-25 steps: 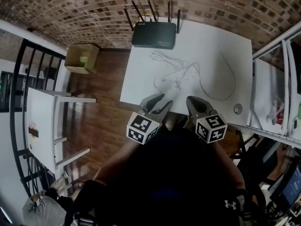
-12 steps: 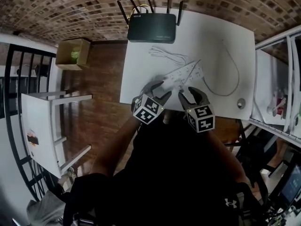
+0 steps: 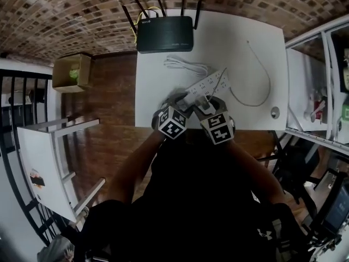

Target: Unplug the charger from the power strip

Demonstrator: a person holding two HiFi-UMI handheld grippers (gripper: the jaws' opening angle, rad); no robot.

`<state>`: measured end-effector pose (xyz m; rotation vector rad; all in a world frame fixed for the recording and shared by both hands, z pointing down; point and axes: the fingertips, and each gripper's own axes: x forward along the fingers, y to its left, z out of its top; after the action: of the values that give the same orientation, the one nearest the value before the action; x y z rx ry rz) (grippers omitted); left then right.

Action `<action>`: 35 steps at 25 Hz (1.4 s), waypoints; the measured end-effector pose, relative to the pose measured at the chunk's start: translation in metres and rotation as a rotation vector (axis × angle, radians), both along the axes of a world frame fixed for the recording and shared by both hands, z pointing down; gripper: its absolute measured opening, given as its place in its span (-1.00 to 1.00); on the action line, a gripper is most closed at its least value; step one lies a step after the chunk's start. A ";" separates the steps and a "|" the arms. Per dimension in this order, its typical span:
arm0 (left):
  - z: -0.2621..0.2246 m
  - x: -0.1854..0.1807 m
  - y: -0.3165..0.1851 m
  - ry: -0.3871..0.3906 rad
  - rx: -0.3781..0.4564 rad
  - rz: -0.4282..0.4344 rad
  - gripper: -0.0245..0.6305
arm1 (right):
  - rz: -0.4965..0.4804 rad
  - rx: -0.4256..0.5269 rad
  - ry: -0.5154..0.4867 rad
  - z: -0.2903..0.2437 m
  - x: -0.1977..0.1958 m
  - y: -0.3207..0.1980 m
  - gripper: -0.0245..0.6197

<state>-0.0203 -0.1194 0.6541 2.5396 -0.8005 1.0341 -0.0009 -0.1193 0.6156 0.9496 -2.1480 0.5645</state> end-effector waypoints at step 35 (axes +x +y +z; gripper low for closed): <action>0.009 0.019 -0.005 -0.016 -0.020 0.098 -0.36 | 0.054 0.006 0.094 0.006 0.010 -0.009 -0.49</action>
<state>-0.0010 -0.1240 0.6627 2.5795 -0.6728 1.0876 0.0095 -0.1283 0.6212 1.0196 -2.0473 0.5292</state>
